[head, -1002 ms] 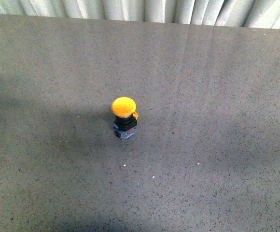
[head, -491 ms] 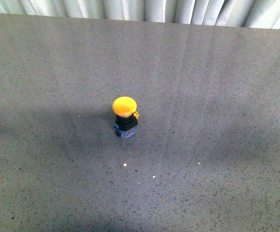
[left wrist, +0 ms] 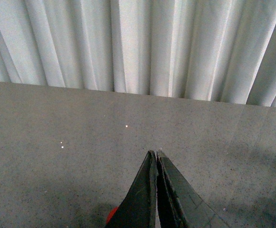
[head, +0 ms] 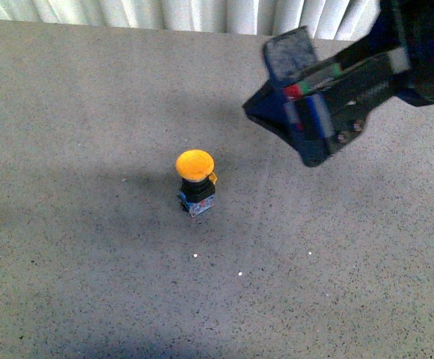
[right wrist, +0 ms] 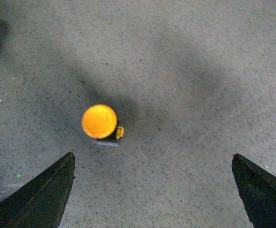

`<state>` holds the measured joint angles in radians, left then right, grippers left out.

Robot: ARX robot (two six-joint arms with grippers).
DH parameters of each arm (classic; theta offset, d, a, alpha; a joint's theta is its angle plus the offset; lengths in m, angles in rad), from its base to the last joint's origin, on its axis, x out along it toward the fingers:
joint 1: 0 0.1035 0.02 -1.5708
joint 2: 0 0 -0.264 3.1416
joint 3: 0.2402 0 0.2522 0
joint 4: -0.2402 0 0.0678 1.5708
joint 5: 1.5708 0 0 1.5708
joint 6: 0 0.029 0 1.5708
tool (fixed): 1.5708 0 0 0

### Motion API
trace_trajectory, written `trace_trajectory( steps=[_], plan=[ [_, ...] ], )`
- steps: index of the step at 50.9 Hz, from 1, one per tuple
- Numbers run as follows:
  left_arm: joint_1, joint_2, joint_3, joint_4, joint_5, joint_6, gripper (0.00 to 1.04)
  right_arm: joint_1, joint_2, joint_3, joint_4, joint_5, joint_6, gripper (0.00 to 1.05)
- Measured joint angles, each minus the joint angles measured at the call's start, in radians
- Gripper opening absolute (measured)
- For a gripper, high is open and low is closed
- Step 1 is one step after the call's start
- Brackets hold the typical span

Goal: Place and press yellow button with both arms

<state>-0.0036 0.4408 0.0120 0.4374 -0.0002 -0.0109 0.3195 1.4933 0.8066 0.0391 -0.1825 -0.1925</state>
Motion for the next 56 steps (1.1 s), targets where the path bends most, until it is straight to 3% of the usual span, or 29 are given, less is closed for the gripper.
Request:
trace_trajectory(
  steps=[12,20,38,45,56],
  plan=[
    [0.0,-0.116,0.0,-0.111,0.0,0.0,0.01,0.084,0.206,0.103,0.061,0.024,-0.019,0.93],
    [0.0,-0.159,0.0,-0.155,0.0,0.0,0.01,0.112,0.267,0.117,0.082,0.021,-0.019,0.72],
    [0.0,-0.264,0.0,-0.26,0.0,0.0,0.01,0.137,0.343,0.148,0.085,0.01,0.0,0.03],
    [0.0,-0.402,0.0,-0.427,0.0,0.0,0.01,0.14,0.356,0.16,0.085,0.01,0.01,0.01],
    [0.002,-0.423,0.0,-0.438,0.0,0.0,0.01,0.146,0.377,0.182,0.075,0.01,0.014,0.01]
  ],
)
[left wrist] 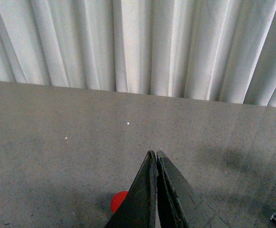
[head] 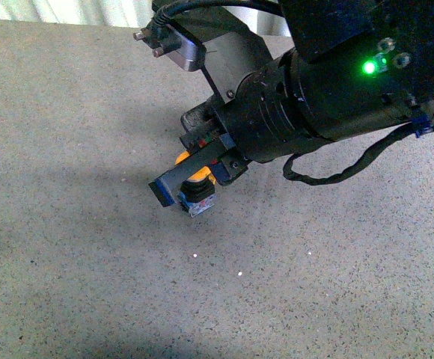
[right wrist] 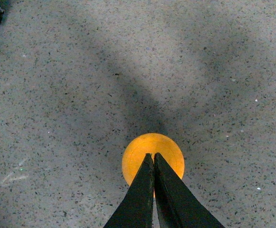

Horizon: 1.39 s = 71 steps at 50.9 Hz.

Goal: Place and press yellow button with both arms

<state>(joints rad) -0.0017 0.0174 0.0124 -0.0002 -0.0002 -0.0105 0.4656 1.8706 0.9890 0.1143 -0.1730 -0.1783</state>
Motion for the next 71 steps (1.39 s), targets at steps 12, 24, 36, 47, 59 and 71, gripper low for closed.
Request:
trace_trajectory(
  steps=[12,24,36,47,59,71],
  plan=[
    [0.0,-0.001,0.0,0.0,0.0,0.0,0.01,0.002,0.028,0.02,-0.015,0.004,0.003,0.01],
    [0.0,-0.001,0.0,0.0,0.0,0.0,0.01,0.002,0.064,0.037,-0.041,-0.004,0.029,0.01],
    [0.0,-0.001,0.0,0.0,0.0,0.0,0.01,0.001,0.071,0.024,-0.003,-0.014,0.068,0.01],
    [0.0,-0.001,0.0,0.0,0.0,0.0,0.01,-0.031,-0.017,0.018,0.003,-0.059,0.153,0.01],
    [0.0,-0.001,0.0,0.0,0.0,0.0,0.01,-0.113,-0.299,-0.015,0.041,-0.074,0.196,0.03],
    [0.0,-0.001,0.0,0.0,0.0,0.0,0.01,-0.191,-0.443,-0.194,0.241,0.146,0.226,0.29]
  ],
)
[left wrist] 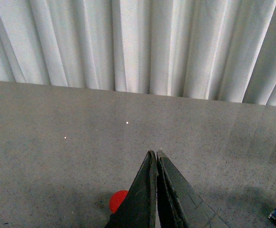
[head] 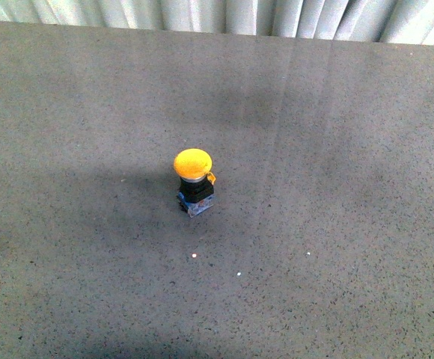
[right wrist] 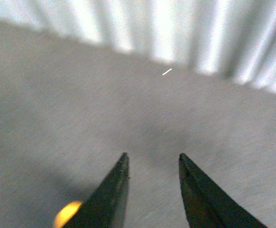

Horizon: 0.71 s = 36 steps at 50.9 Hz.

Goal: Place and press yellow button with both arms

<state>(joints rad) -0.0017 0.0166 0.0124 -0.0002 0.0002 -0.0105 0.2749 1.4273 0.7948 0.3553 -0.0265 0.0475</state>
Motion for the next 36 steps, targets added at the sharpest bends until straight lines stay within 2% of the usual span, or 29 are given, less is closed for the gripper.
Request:
trace_trajectory(
  steps=[2,4,5,7,16,36],
  plan=[
    [0.0,0.0,0.0,0.0,0.002,0.0,0.01,0.0,-0.014,-0.089,0.195,0.153,-0.017,0.2],
    [0.0,0.0,0.0,0.0,0.001,0.0,0.01,-0.01,-0.039,-0.175,0.333,0.243,-0.024,0.12],
    [0.0,0.0,0.0,0.0,0.0,0.0,0.01,-0.021,-0.06,-0.219,0.391,0.254,-0.027,0.06],
    [0.0,0.0,0.0,0.0,0.0,0.0,0.01,-0.038,-0.091,-0.268,0.438,0.255,-0.034,0.01],
    [0.0,0.0,0.0,0.0,0.0,0.0,0.01,-0.083,-0.205,-0.405,0.48,0.21,-0.041,0.01],
    [0.0,0.0,0.0,0.0,0.0,0.0,0.01,-0.163,-0.404,-0.601,0.467,0.134,-0.041,0.01]
  ],
)
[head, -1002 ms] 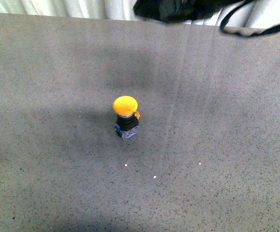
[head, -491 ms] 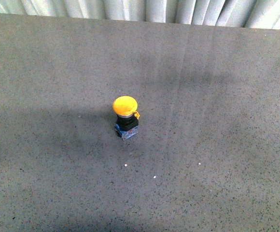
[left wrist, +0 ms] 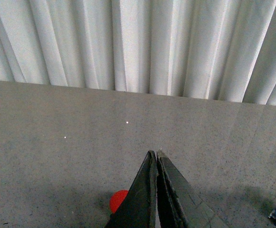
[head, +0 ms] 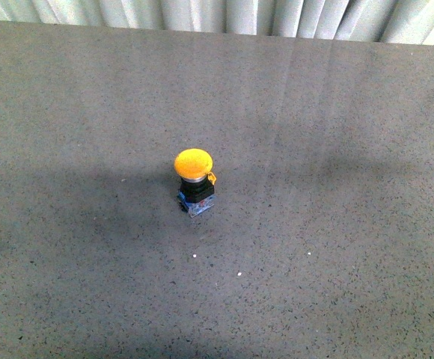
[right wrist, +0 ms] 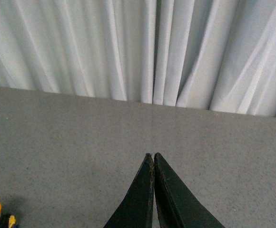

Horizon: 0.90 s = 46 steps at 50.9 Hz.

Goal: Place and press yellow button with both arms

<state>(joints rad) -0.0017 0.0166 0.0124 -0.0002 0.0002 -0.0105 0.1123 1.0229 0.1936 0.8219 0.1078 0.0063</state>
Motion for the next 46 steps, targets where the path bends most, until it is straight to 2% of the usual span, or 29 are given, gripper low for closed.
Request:
trace_trajectory(
  steps=[9,12,16,23,28,46],
  plan=[
    [0.0,0.0,0.0,0.0,0.0,0.0,0.01,-0.031,-0.113,-0.068,-0.05,-0.031,0.0,0.01],
    [0.0,0.0,0.0,0.0,0.0,0.0,0.01,-0.085,-0.164,-0.09,-0.08,-0.101,-0.001,0.01],
    [0.0,0.0,0.0,0.0,0.0,0.0,0.01,-0.107,-0.209,-0.108,-0.107,-0.101,-0.001,0.01],
    [0.0,0.0,0.0,0.0,0.0,0.0,0.01,-0.109,-0.29,-0.133,-0.161,-0.106,-0.001,0.01],
    [0.0,0.0,0.0,0.0,0.0,0.0,0.01,-0.11,-0.306,-0.171,-0.126,-0.106,-0.001,0.01],
    [0.0,0.0,0.0,0.0,0.0,0.0,0.01,-0.111,-0.536,-0.175,-0.342,-0.108,-0.002,0.01]
  ],
)
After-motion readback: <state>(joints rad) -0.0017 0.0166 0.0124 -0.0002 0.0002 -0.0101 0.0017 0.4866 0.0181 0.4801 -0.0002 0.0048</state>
